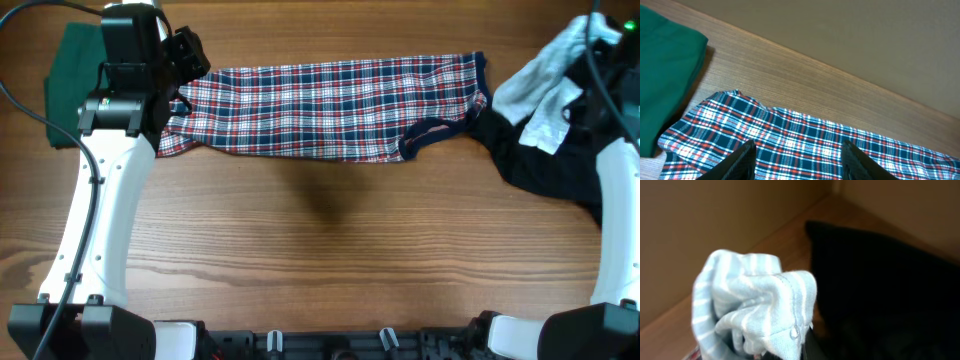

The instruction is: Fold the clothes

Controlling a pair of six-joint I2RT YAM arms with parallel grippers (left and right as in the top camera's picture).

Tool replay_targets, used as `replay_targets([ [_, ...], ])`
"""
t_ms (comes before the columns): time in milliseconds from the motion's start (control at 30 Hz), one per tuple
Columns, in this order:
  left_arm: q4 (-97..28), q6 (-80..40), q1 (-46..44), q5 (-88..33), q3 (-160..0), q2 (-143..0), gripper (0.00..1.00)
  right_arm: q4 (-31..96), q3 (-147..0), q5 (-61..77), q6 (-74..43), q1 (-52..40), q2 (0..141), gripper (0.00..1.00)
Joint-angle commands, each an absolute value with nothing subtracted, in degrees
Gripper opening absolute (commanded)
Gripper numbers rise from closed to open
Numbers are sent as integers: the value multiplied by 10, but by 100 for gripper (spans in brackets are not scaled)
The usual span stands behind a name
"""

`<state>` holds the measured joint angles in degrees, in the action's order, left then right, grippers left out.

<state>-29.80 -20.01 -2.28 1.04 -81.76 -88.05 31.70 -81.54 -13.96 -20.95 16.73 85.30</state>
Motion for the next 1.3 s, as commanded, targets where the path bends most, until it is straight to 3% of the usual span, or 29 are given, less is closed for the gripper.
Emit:
replay_targets([
  [0, -297, -197, -20, 16, -822, -870, 54, 307, -825, -154, -237, 211, 854, 4],
  [233, -298, -197, -20, 16, -822, -870, 55, 327, -825, -145, -273, 282, 876, 4],
  [267, -299, -197, -20, 16, -822, -870, 55, 327, -825, -131, -268, 288, 880, 17],
  [333, -300, -198, -20, 16, -822, -870, 55, 331, -825, -117, -265, 290, 890, 89],
  [367, -301, -199, -20, 16, -822, -870, 55, 335, -825, -117, -265, 290, 893, 100],
  [567, -305, -199, -20, 16, -822, -870, 55, 335, -825, -88, -249, 288, 892, 100],
  [733, -305, -199, -20, 16, -822, -870, 55, 329, -831, 41, -175, 284, 881, 100],
  [1000, -308, -199, -20, 16, -822, -870, 56, 438, -825, 159, -119, 211, 892, 96],
  [1133, -310, -199, -20, 16, -822, -870, 56, 468, -799, 119, -105, 160, 923, 63],
  [1200, -311, -199, -20, 16, -822, -870, 56, 475, -785, 92, -113, 139, 945, 31],
  [1267, -312, -199, -20, 16, -822, -870, 56, 480, -773, 77, -137, 131, 963, 15],
])
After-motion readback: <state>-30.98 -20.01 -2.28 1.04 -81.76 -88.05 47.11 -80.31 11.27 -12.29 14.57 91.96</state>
